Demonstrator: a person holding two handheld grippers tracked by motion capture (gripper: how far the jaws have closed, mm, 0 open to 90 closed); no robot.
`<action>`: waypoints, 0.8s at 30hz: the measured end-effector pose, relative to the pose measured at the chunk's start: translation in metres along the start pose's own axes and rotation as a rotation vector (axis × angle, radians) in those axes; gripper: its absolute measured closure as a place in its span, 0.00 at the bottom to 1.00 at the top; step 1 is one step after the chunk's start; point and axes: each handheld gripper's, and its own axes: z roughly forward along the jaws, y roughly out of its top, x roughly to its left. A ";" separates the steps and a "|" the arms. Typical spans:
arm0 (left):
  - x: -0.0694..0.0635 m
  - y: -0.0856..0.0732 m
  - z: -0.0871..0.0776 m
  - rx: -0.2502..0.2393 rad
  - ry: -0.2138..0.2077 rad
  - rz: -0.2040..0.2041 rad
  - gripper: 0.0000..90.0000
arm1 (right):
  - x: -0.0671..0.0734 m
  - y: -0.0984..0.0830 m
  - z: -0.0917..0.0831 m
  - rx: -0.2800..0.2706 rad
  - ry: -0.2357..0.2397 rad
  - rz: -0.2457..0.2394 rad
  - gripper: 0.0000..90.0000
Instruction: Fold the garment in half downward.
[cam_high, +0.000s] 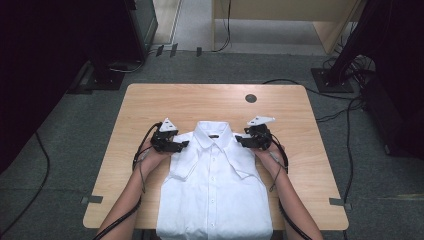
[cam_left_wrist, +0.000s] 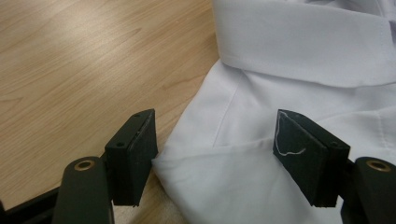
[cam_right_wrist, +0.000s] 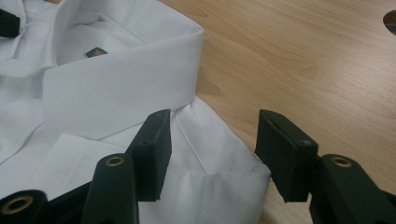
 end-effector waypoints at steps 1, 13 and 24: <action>0.000 0.001 0.001 -0.001 -0.001 0.000 0.34 | 0.000 0.001 0.001 0.004 -0.001 -0.008 0.52; -0.003 0.014 0.012 0.022 -0.010 0.018 0.40 | 0.008 0.005 0.018 0.032 -0.003 -0.064 0.53; -0.006 0.017 0.012 0.025 -0.042 0.041 0.67 | 0.010 0.005 0.018 0.037 0.034 -0.070 0.73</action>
